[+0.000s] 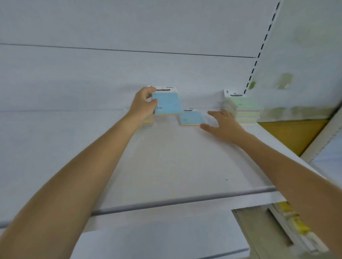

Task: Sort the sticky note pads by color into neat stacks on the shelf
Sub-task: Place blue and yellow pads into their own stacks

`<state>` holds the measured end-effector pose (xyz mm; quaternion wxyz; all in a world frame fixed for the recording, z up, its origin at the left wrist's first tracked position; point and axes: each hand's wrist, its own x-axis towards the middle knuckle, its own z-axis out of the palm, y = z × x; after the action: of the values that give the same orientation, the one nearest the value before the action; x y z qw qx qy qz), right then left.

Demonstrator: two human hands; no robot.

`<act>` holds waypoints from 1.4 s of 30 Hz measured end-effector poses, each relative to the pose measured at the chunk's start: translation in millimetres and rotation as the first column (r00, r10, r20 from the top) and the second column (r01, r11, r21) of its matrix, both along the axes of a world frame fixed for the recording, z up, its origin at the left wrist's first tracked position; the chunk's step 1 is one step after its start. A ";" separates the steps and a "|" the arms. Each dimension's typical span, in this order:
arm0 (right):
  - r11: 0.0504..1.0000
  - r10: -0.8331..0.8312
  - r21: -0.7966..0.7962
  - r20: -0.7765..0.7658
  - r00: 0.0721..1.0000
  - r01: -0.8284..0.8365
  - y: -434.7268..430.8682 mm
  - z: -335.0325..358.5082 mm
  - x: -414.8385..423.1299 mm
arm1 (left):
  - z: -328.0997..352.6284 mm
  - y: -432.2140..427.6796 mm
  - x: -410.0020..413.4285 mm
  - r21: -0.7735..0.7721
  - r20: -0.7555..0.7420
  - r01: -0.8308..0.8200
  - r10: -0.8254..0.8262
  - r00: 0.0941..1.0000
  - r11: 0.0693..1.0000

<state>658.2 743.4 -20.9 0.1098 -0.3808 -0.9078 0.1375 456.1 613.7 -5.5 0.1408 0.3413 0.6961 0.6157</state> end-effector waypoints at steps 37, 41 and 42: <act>0.988 0.136 0.092 -0.113 0.984 -0.126 13.1 -10.9 19.2 | -13.6 35.0 63.8 -0.379 -0.851 -0.390 -0.150 0.504 0.839; 0.929 0.314 0.257 -0.168 0.935 -0.266 -18.2 3.5 8.2 | 1.1 -19.3 47.1 -0.340 -0.886 -0.470 -0.110 0.451 0.815; 0.907 0.367 0.269 -0.124 0.922 -0.324 -30.2 6.8 0.3 | 3.2 -37.7 40.6 -0.341 -0.885 -0.487 -0.100 0.455 0.804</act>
<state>658.5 713.2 -14.1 0.2071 -0.1838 -0.9580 0.0746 496.7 576.0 -2.3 -0.2163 0.4623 0.8490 0.1366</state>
